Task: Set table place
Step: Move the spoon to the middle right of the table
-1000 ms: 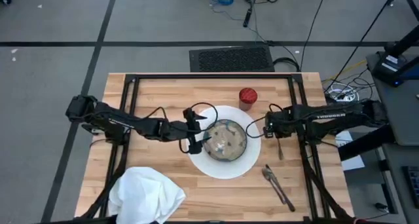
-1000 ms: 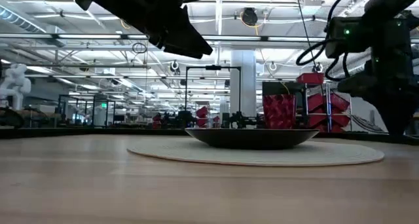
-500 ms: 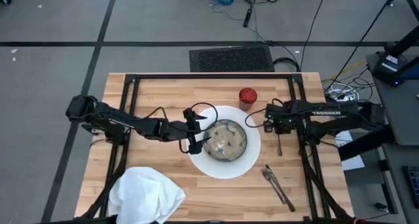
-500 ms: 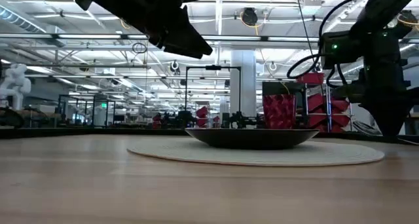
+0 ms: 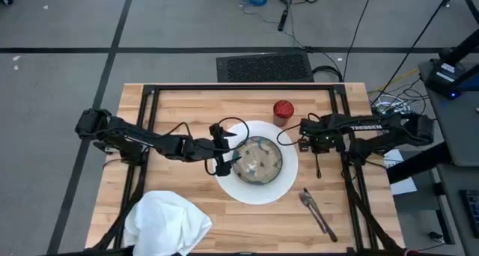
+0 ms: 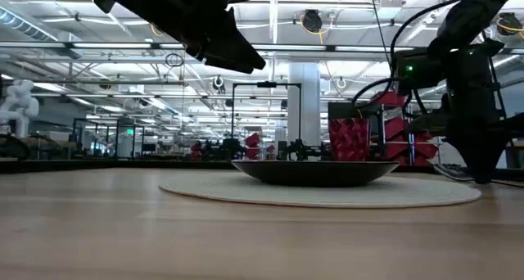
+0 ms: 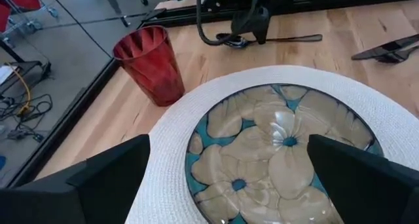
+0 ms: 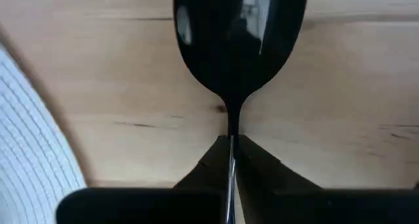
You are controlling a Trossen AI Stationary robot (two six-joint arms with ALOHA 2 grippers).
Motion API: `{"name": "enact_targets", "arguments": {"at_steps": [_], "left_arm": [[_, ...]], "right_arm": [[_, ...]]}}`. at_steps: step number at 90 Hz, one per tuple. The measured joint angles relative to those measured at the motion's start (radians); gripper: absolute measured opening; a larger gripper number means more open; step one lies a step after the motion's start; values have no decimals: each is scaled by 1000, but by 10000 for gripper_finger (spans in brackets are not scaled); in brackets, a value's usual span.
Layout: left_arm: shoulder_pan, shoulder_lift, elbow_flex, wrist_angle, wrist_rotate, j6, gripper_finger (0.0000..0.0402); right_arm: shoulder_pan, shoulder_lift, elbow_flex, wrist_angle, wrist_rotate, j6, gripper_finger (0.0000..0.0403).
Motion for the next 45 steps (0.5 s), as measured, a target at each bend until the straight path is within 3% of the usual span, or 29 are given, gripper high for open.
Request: {"name": "enact_targets", "arguments": {"at_steps": [29,45], "left_arm": [[0,0,0,-3,0,0,400],[0,0,0,-4,0,0,400]], "right_arm": [[-5,3,-1,-31,4,1,1],[-3,3,-3,-22,3,-11,23]]}}
